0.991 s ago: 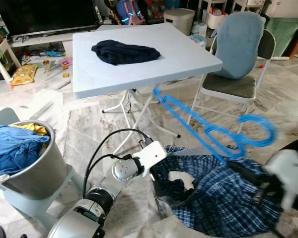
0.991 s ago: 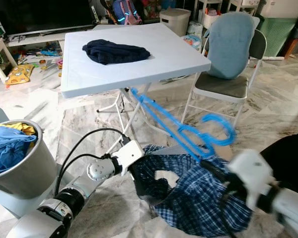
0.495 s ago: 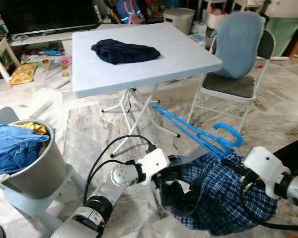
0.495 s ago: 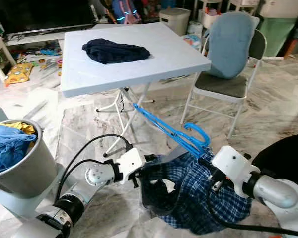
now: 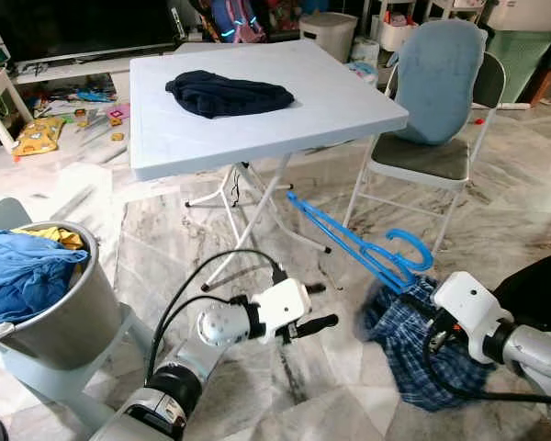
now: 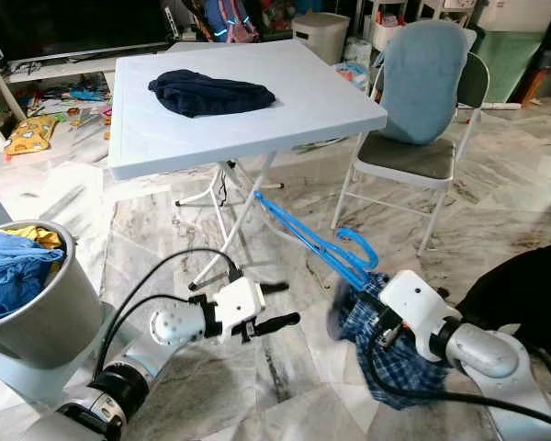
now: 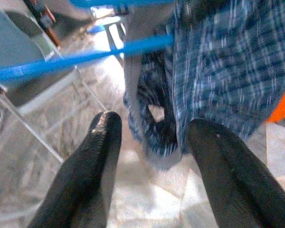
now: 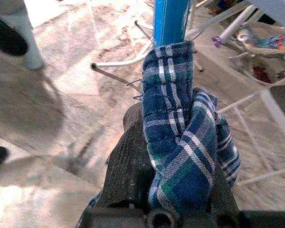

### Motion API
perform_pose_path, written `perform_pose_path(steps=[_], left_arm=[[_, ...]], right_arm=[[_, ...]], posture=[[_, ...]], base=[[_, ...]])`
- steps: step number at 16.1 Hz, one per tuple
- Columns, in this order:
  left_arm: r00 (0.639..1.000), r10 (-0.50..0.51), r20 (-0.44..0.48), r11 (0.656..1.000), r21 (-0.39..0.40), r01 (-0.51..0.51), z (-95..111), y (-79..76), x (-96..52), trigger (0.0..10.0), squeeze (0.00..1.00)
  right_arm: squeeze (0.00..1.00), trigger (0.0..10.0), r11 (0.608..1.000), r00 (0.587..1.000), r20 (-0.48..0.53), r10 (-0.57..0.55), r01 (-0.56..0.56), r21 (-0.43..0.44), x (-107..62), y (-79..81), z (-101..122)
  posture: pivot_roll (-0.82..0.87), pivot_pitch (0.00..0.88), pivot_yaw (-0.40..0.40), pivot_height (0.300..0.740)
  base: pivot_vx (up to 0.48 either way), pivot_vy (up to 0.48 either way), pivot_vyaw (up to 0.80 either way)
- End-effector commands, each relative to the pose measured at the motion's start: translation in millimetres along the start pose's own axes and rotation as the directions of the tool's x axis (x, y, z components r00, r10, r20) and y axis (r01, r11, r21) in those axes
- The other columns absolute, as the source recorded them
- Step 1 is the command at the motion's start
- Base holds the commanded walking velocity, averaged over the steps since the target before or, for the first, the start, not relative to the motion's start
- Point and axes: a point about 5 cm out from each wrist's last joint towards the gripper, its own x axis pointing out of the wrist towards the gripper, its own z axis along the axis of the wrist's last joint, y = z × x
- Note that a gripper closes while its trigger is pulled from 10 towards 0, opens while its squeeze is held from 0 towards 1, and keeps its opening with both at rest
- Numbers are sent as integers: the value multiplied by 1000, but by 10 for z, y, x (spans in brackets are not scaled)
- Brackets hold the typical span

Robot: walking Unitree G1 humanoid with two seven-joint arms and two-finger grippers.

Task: Hang hanger

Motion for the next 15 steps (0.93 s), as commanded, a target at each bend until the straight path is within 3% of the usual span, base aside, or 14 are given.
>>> perform_pose_path(steps=[1, 4, 6, 9, 13, 15], left_arm=[[998, -14, 60, 999, 37, 12, 112, 38, 1, 10000, 1000], [994, -46, 98, 996, 82, 38, 194, 24, 6, 10000, 1000], [993, -42, 108, 996, 81, 34, 211, 36, 0, 10000, 1000], [991, -65, 113, 996, 72, 57, 217, 32, -17, 10000, 1000], [982, -176, 64, 984, 44, 174, 123, -19, -84, 10000, 1000], [974, -224, 33, 972, 80, 221, 105, -24, -112, 10000, 1000]], right_arm=[[0, 10000, 999, 999, -31, 26, -28, -41, 15, -11, -45], [0, 10000, 986, 984, -126, 124, -136, -97, -11, 28, -190], [0, 10000, 947, 937, -221, 272, -301, -113, -92, 125, -306], [0, 10000, 906, 891, -285, 354, -402, -130, -179, 124, -372], [0, 10000, 891, 894, -302, 329, -400, -214, -207, -3, -334], [0, 10000, 880, 895, -310, 322, -404, -252, -234, -51, -327]], posture=[[-6, 0, -9, 740], [-6, 0, -11, 740], [-4, 0, -16, 740], [-4, 0, -17, 740], [-14, 0, -13, 740], [-18, 0, -11, 740]], base=[[0, 0, 0], [0, 0, 0], [0, 0, 0], [0, 0, 0], [0, 0, 0], [0, 0, 0]])
